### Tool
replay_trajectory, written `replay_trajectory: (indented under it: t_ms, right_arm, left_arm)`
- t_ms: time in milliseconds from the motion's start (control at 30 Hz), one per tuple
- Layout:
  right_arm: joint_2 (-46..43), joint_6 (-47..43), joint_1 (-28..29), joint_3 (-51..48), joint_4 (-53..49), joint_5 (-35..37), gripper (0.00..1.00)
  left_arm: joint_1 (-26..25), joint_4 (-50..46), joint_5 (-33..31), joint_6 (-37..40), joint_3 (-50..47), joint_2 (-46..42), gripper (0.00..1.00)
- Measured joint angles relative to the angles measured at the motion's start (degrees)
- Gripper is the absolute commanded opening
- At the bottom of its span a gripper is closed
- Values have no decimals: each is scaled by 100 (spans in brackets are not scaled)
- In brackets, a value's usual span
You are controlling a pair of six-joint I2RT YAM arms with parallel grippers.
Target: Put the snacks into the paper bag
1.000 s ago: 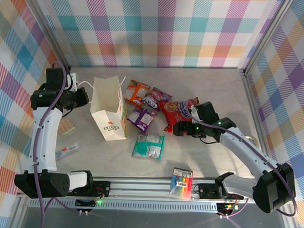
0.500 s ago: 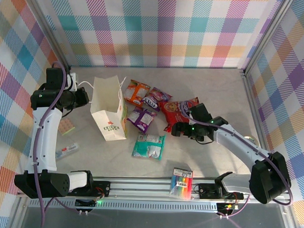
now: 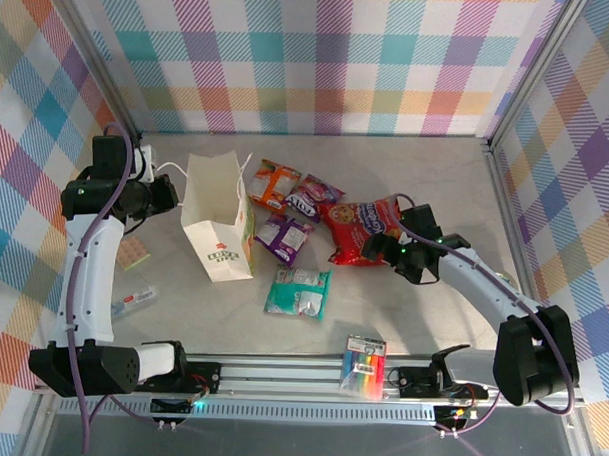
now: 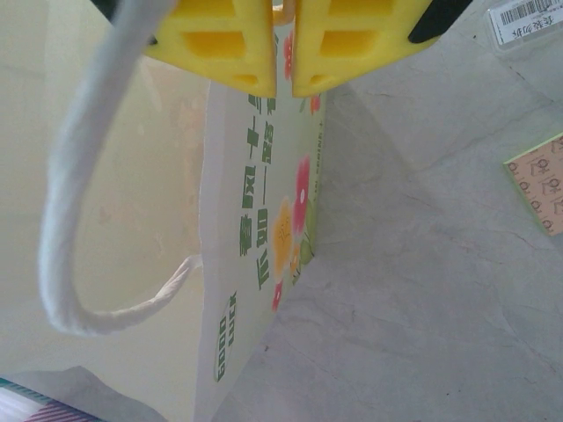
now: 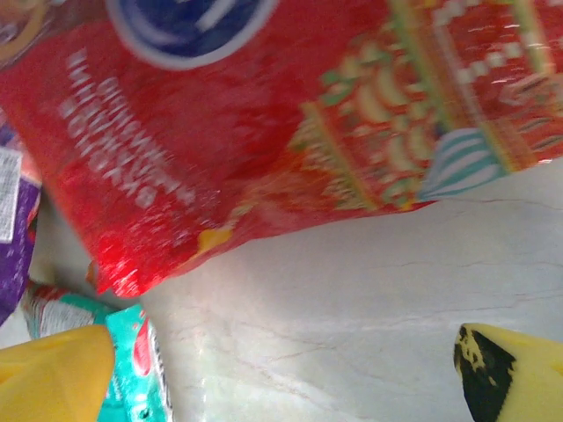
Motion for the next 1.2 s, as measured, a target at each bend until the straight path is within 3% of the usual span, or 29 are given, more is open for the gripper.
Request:
replay_trajectory:
  t_ms: [333,1200]
  right_arm:
    - [243,269,-776,-343,623,-614,99]
    - [1478,1290,-901,-669,2999,-1425,99]
  left_arm:
    - [0,-31,0,0,74,0,14]
    - [0,-164,-46,68,192,26,14]
